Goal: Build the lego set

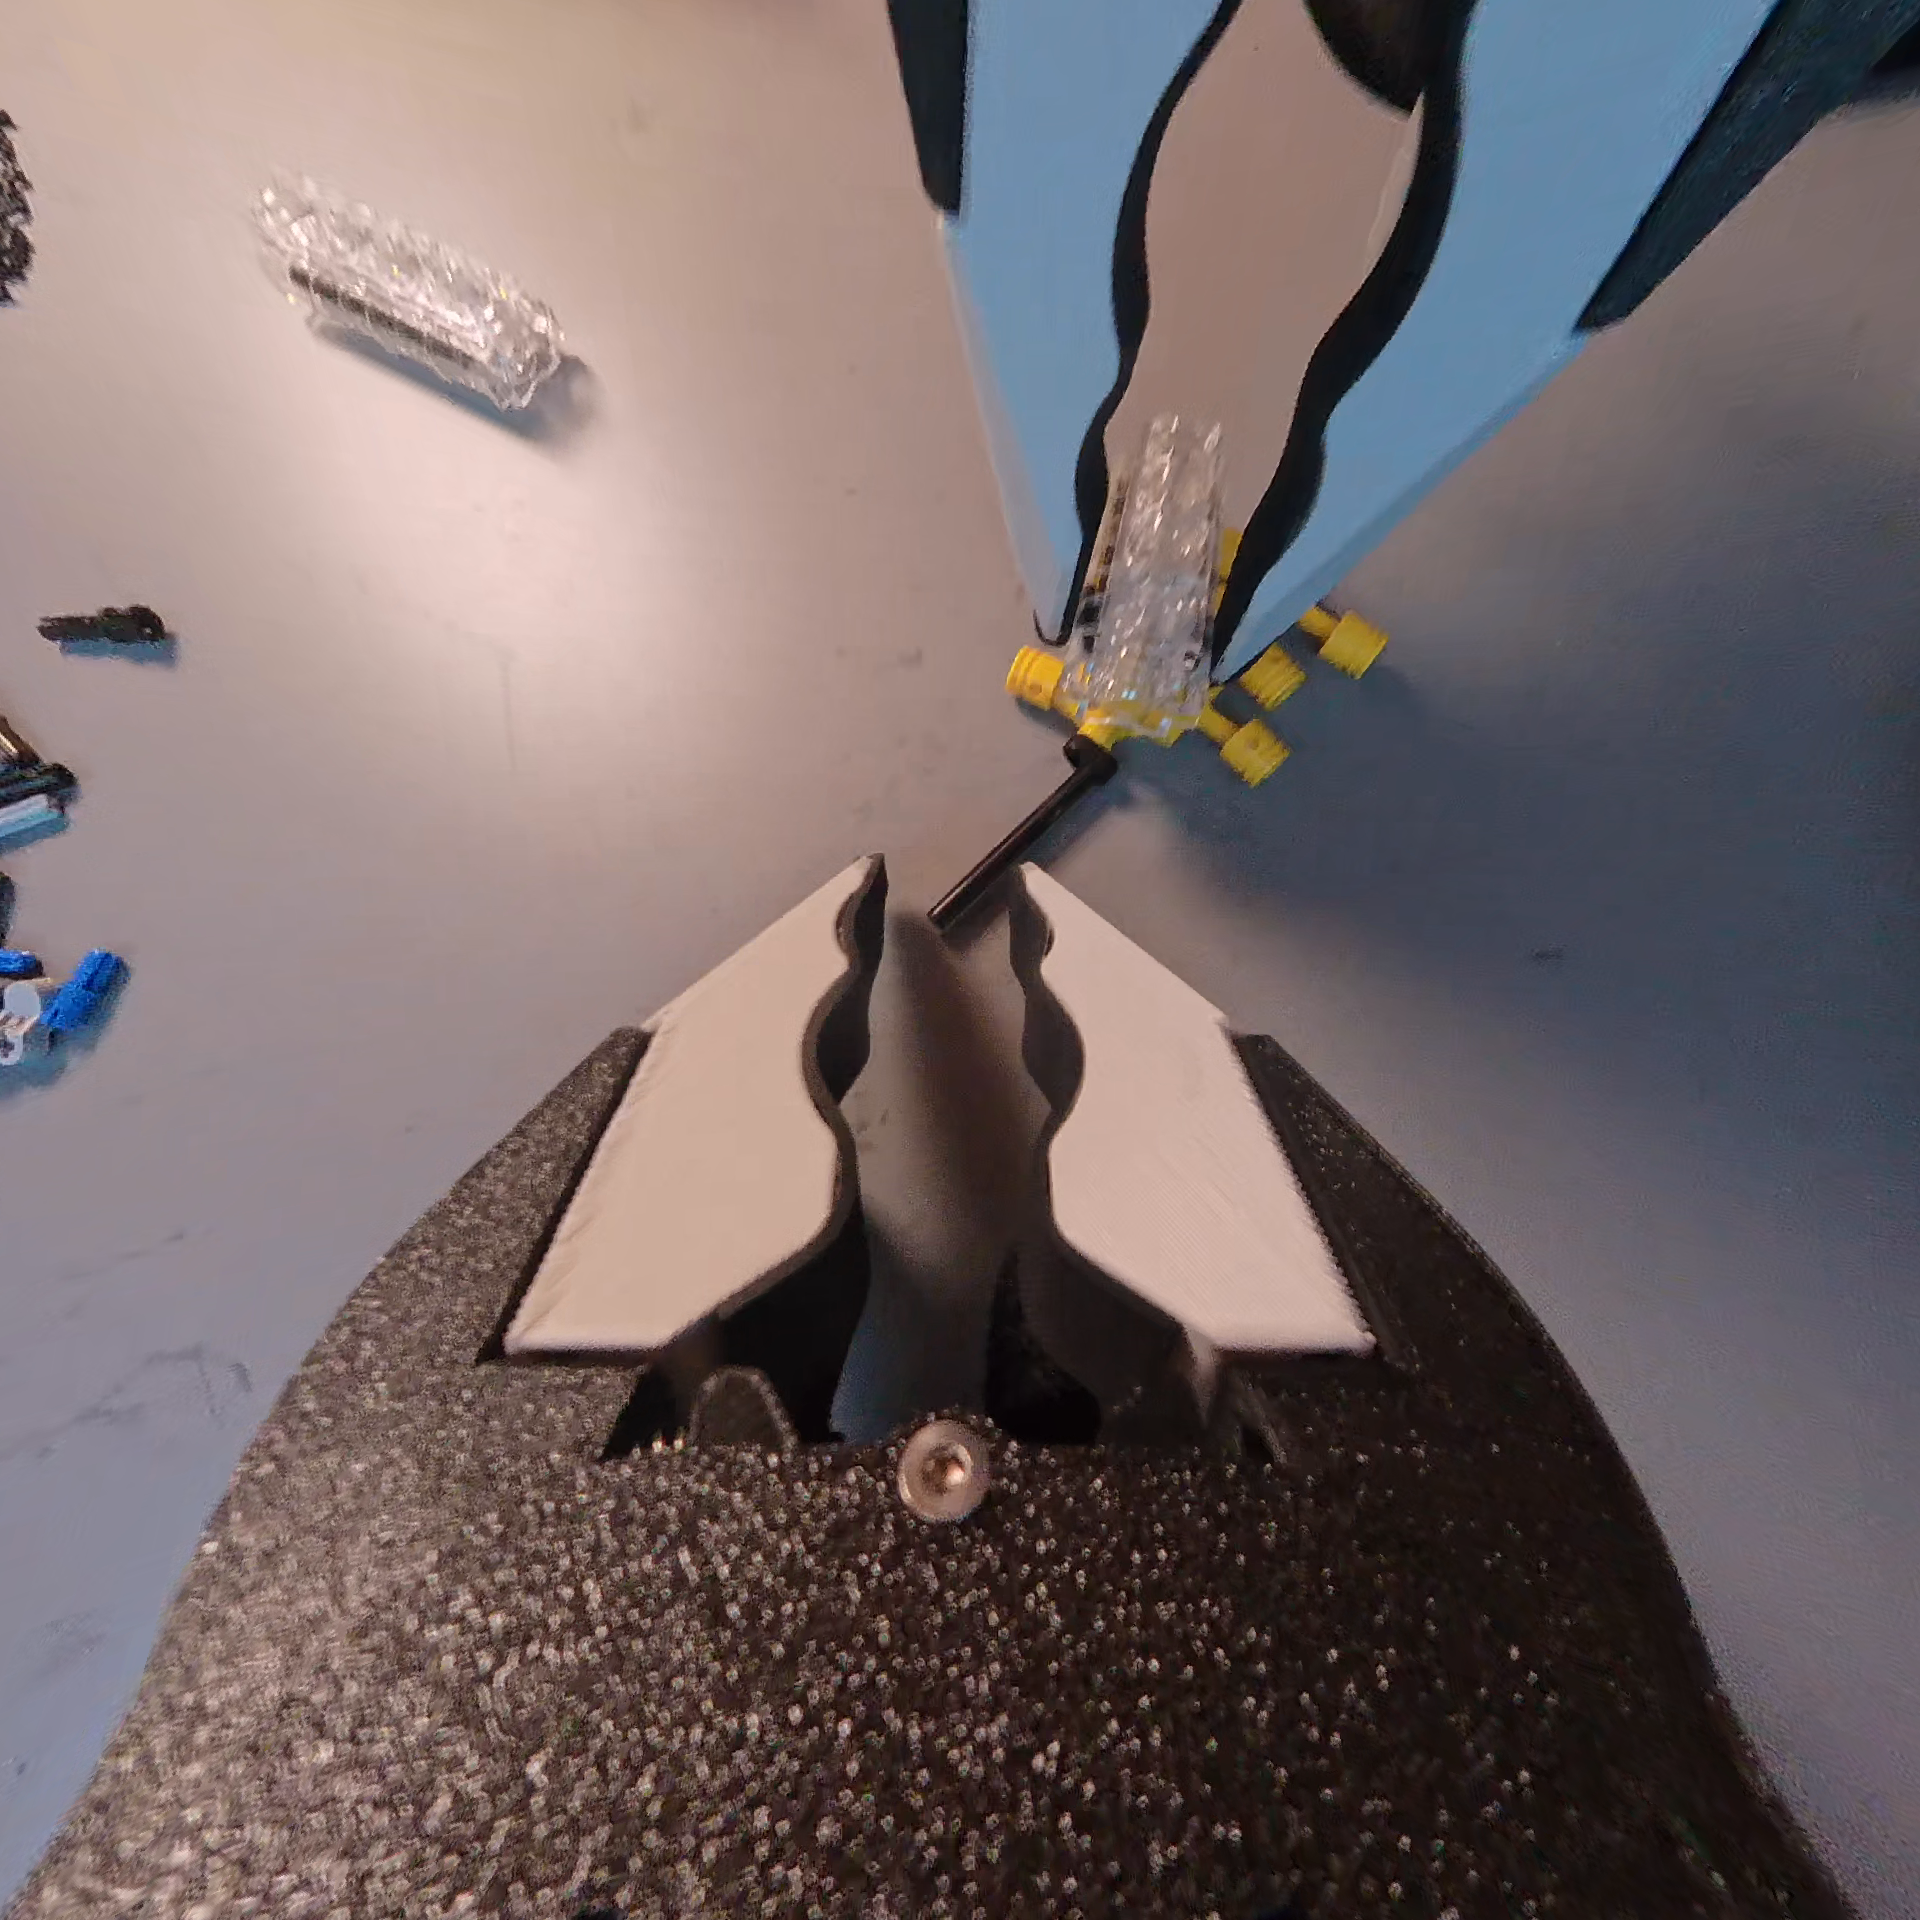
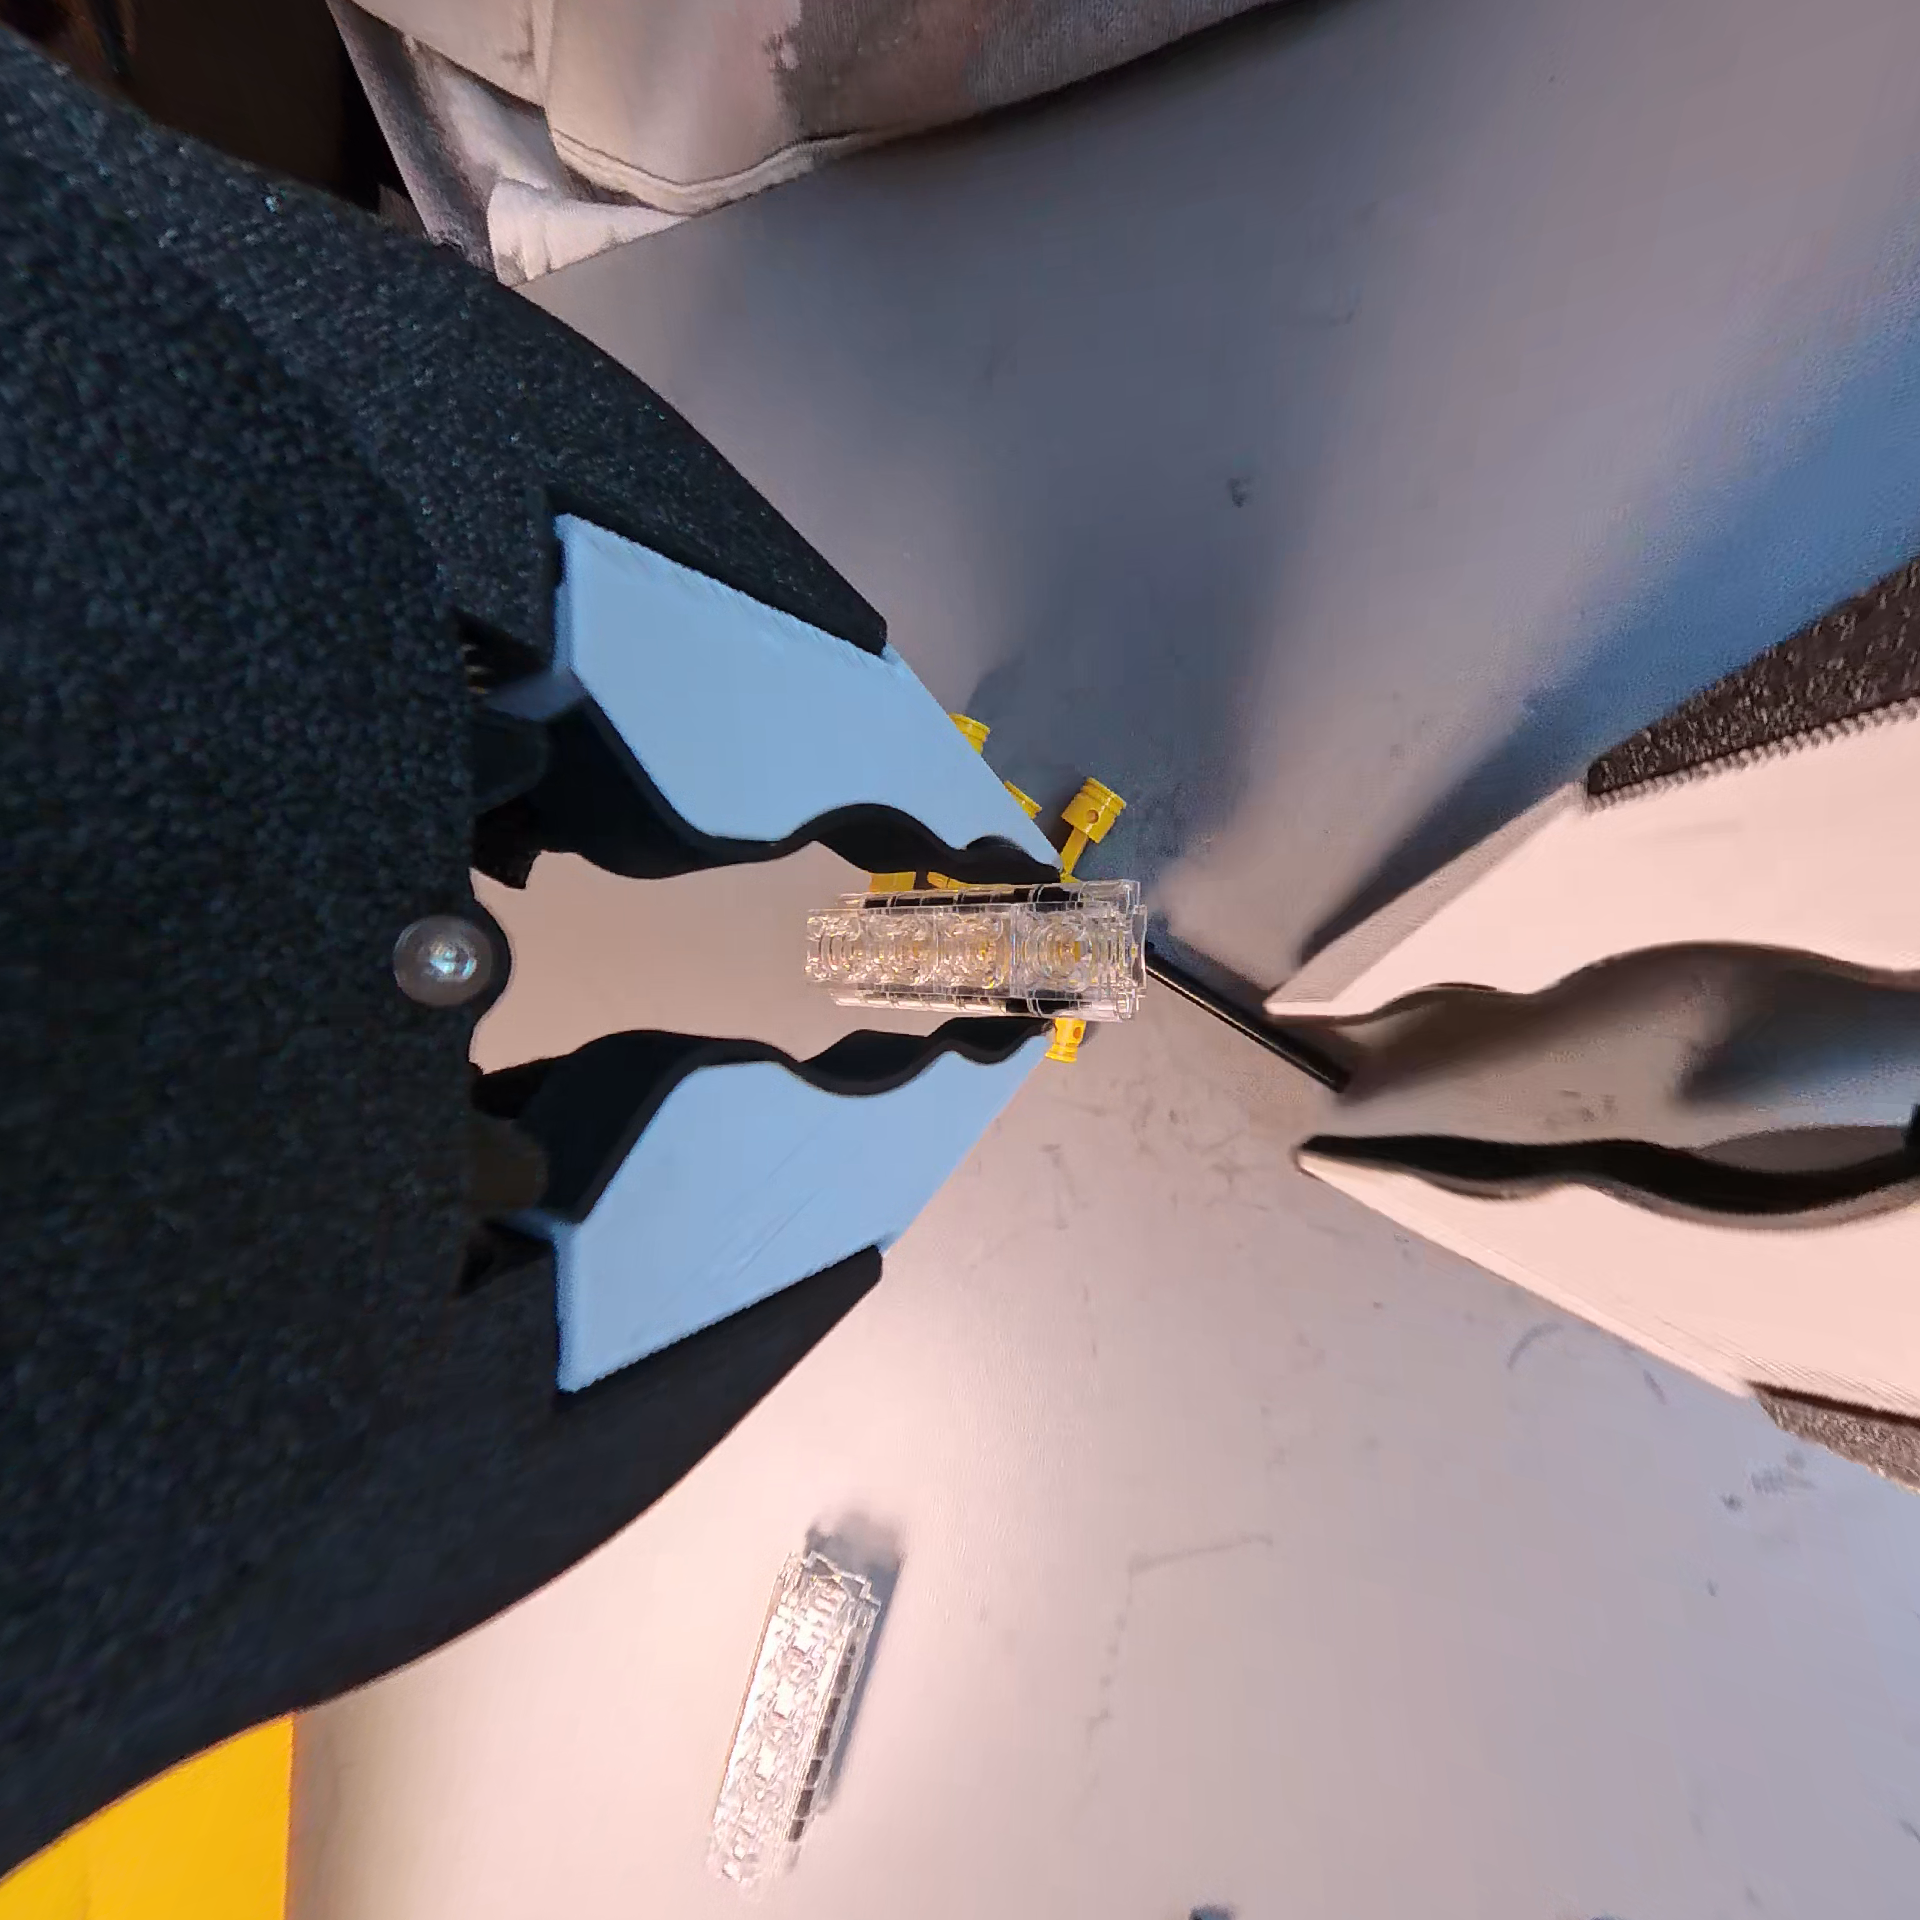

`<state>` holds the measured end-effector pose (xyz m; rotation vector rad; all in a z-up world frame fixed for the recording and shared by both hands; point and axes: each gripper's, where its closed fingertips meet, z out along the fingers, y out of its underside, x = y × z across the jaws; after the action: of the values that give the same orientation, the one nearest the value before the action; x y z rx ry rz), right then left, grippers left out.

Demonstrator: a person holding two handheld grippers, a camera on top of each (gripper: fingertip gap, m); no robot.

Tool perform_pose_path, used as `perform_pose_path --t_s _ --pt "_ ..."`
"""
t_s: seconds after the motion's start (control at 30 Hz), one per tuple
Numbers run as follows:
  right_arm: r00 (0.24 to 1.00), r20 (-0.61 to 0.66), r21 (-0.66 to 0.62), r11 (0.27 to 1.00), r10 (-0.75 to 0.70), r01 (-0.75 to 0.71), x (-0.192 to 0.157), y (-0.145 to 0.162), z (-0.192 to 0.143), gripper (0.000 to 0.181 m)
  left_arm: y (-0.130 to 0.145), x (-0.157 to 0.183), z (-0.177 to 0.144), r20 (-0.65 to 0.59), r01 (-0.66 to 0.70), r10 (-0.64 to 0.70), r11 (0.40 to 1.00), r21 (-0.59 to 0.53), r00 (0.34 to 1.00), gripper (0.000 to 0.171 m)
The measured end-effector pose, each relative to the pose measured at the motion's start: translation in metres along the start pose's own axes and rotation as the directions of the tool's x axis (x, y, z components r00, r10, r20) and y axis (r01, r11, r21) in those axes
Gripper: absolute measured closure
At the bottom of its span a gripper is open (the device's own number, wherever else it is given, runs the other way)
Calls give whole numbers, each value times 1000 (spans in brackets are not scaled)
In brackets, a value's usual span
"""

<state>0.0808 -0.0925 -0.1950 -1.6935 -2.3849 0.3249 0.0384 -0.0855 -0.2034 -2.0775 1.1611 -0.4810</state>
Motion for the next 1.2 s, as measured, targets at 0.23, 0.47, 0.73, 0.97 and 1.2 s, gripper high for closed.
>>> perform_pose_path --t_s 0.23,0.47,0.73,0.97,1.2 --pt "1000 -25 -32 999 -3 2 2 2 0 157 8 15 2 -83 9 -13 999 -49 996 163" --pt "999 28 -77 997 -31 33 -14 5 -1 157 6 35 2 -127 84 -90 995 -56 988 165" --pt "996 92 -38 999 7 -3 -29 4 0 157 -3 57 0 -184 114 -108 993 20 977 160" --pt "986 148 36 996 76 -82 -34 1 0 157 -25 57 -1 -141 55 -36 990 133 989 134" --pt "988 150 150 987 33 -56 -38 -4 -3 156 -24 64 0 -177 -2 29 989 149 984 147"
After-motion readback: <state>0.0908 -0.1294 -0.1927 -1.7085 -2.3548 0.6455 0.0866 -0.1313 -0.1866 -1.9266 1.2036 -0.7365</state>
